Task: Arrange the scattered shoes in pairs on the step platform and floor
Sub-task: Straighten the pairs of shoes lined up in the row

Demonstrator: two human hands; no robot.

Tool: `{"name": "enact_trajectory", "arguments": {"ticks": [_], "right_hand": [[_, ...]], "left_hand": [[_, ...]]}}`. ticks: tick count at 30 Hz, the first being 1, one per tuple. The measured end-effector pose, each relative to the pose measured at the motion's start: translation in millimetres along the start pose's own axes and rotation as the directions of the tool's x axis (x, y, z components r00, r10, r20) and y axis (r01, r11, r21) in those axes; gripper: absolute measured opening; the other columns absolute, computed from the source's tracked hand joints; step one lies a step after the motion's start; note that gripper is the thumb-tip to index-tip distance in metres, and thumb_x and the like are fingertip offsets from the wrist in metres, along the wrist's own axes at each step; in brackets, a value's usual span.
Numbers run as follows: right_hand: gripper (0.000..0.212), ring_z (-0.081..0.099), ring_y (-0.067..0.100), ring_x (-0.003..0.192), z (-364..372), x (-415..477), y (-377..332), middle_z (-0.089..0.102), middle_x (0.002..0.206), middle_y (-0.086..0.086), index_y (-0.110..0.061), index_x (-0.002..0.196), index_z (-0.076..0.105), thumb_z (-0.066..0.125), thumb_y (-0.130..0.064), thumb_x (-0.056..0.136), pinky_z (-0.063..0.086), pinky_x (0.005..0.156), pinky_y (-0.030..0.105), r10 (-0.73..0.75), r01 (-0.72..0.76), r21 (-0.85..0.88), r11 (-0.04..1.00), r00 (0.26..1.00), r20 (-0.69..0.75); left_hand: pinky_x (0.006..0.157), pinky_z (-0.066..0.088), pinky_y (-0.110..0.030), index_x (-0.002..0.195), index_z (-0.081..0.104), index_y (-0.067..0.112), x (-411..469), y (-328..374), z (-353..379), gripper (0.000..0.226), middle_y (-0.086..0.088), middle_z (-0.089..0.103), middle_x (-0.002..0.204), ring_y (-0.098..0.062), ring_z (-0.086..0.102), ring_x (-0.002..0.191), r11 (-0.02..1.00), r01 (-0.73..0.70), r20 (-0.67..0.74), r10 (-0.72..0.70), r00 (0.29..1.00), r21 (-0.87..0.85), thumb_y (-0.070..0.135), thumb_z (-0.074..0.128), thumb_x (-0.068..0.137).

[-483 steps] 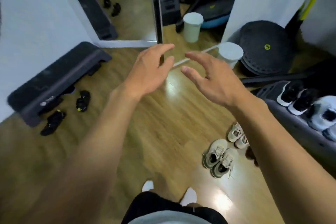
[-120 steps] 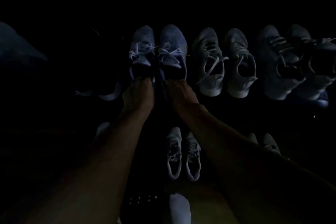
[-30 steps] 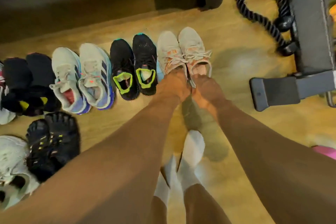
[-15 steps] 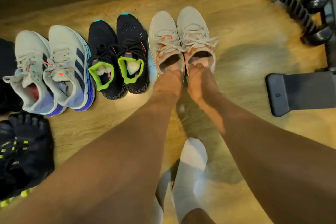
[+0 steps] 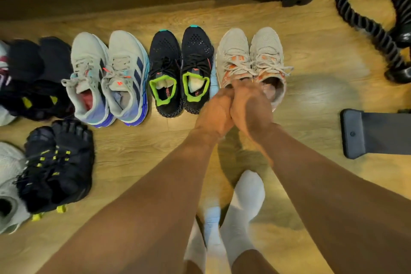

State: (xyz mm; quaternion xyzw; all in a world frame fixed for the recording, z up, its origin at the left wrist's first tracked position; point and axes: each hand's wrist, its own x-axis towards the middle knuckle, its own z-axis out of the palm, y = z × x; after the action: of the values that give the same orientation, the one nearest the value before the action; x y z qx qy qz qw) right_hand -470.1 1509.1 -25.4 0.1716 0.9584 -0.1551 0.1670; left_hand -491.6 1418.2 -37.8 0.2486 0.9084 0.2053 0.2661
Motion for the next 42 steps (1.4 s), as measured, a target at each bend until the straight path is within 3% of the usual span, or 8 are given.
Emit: {"name": "enact_trajectory", "arguments": {"ticks": [3,6,13,20,26,31,35,42], "right_hand": [[0.034,0.053,0.032,0.11,4,-1,-46,0.056,0.12,0.013,-0.008,0.122,0.052,0.048,-0.012,0.089,0.044,0.09,0.041,-0.141,0.135,0.124,0.983,0.989,0.043],[0.038,0.049,0.031,0.116,20,7,-82,0.053,0.124,0.012,-0.009,0.126,0.047,0.051,-0.012,0.088,0.044,0.096,0.04,-0.199,0.186,0.093,0.978,0.966,0.165],[0.064,0.038,0.035,0.126,63,22,-107,0.046,0.133,0.021,0.0,0.141,0.025,0.052,0.002,0.082,0.041,0.096,0.042,0.001,0.034,-0.102,0.994,0.946,0.323],[0.042,0.047,0.032,0.111,66,19,-102,0.057,0.113,0.017,-0.003,0.125,0.041,0.048,0.005,0.084,0.039,0.073,0.035,0.009,0.018,-0.108,0.994,0.97,0.245],[0.047,0.051,0.034,0.112,49,14,-109,0.054,0.119,0.019,-0.005,0.132,0.037,0.05,0.0,0.087,0.047,0.083,0.039,0.052,-0.01,-0.132,0.991,0.946,0.321],[0.051,0.049,0.03,0.115,24,-1,-140,0.051,0.124,0.012,-0.012,0.138,0.036,0.053,-0.012,0.09,0.047,0.094,0.041,-0.097,0.112,-0.048,0.993,0.965,0.245],[0.042,0.048,0.028,0.117,4,-16,-178,0.052,0.128,0.011,-0.011,0.135,0.041,0.045,-0.016,0.094,0.043,0.099,0.04,-0.232,0.217,0.087,0.972,0.939,0.254],[0.04,0.049,0.031,0.118,26,-20,-253,0.053,0.126,0.014,-0.006,0.131,0.045,0.048,-0.01,0.092,0.041,0.096,0.037,-0.291,0.264,0.124,0.956,0.888,0.356]], "left_hand": [[0.07,0.047,-0.041,0.12,0.053,0.014,-24,-43,-25,0.032,-0.008,0.051,0.12,-0.033,0.06,0.095,0.971,0.224,-0.226,-0.236,0.945,-0.076,0.021,0.053,0.088],[0.077,0.048,-0.046,0.13,0.045,0.013,-40,-92,-35,0.044,-0.01,0.041,0.132,-0.037,0.056,0.106,0.917,0.399,-0.161,-0.39,0.907,0.026,0.026,0.056,0.089],[0.085,0.046,-0.043,0.12,0.048,0.008,-10,-129,-19,0.03,-0.015,0.055,0.121,-0.036,0.056,0.111,0.926,0.366,0.041,-0.37,0.928,0.093,0.011,0.054,0.091],[0.088,0.047,-0.042,0.118,0.054,0.01,-10,-134,-23,0.03,-0.017,0.06,0.113,-0.037,0.058,0.107,0.938,0.332,0.103,-0.342,0.934,0.1,0.003,0.047,0.09],[0.091,0.047,-0.04,0.121,0.05,0.008,-14,-123,-33,0.029,-0.016,0.055,0.121,-0.036,0.056,0.11,0.913,0.404,0.238,-0.406,0.882,0.059,0.01,0.051,0.092],[0.084,0.046,-0.042,0.126,0.051,0.016,-43,-120,-68,0.037,-0.009,0.05,0.127,-0.031,0.056,0.111,0.939,0.338,0.074,-0.333,0.94,-0.065,0.022,0.052,0.09],[0.09,0.047,-0.044,0.13,0.048,0.014,-74,-143,-110,0.039,-0.01,0.045,0.131,-0.033,0.053,0.113,0.903,0.419,-0.08,-0.426,0.901,-0.093,0.019,0.047,0.091],[0.095,0.042,-0.044,0.131,0.045,0.01,-87,-219,-159,0.042,-0.015,0.046,0.137,-0.036,0.049,0.122,0.769,0.638,0.062,-0.64,0.766,0.053,0.022,0.05,0.092]]}}
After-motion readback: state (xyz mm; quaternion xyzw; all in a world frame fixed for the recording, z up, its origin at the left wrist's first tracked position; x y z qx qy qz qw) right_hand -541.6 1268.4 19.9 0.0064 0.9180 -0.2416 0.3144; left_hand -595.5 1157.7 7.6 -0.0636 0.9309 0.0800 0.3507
